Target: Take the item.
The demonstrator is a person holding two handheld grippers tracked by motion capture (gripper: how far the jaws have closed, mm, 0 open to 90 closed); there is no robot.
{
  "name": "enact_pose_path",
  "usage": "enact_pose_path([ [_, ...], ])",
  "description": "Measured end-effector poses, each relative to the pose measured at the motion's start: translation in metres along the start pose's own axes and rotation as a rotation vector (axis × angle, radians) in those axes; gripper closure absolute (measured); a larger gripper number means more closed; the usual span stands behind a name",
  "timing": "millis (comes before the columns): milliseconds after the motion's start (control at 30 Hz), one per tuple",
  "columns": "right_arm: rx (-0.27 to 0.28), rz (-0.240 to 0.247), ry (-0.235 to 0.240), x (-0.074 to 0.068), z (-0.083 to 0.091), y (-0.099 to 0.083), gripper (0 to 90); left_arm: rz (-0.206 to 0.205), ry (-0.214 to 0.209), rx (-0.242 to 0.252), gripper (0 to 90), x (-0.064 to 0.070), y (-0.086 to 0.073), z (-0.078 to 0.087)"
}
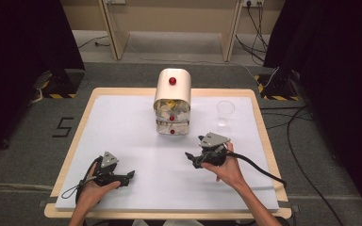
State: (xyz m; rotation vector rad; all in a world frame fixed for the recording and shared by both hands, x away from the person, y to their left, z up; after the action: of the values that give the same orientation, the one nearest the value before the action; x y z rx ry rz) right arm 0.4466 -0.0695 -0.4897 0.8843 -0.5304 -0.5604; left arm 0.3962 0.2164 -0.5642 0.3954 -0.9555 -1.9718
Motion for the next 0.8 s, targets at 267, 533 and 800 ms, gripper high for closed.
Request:
enact_pose_path([
  [267,0.043,0.016,0.024,-0.003,-0.009,0.024,24.3,0.000,0.000,-0.001,10.3,0.000,0.000,0.000],
  [533,0.089,0.029,0.021,0.000,-0.013,0.044,25.8,0.000,0.000,0.000,10.3,0.000,0.000,0.000],
  [800,0.134,0.037,0.023,0.001,-0.017,0.069,26.6,0.000,0.000,-0.002,10.3,0.000,0.000,0.000],
])
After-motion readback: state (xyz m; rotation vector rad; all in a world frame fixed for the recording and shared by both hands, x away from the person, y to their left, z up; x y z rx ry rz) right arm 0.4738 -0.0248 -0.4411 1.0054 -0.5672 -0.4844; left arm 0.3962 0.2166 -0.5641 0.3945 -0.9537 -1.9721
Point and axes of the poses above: each handheld gripper's, and its own axes: z roughly backward along the jaws, y roughly out of its top, x roughly to its right, the point moved 8 cm from there along -z, roughly forward along the jaws, and after that the axes turned 5 degrees about -y, right-handed, at the moved point
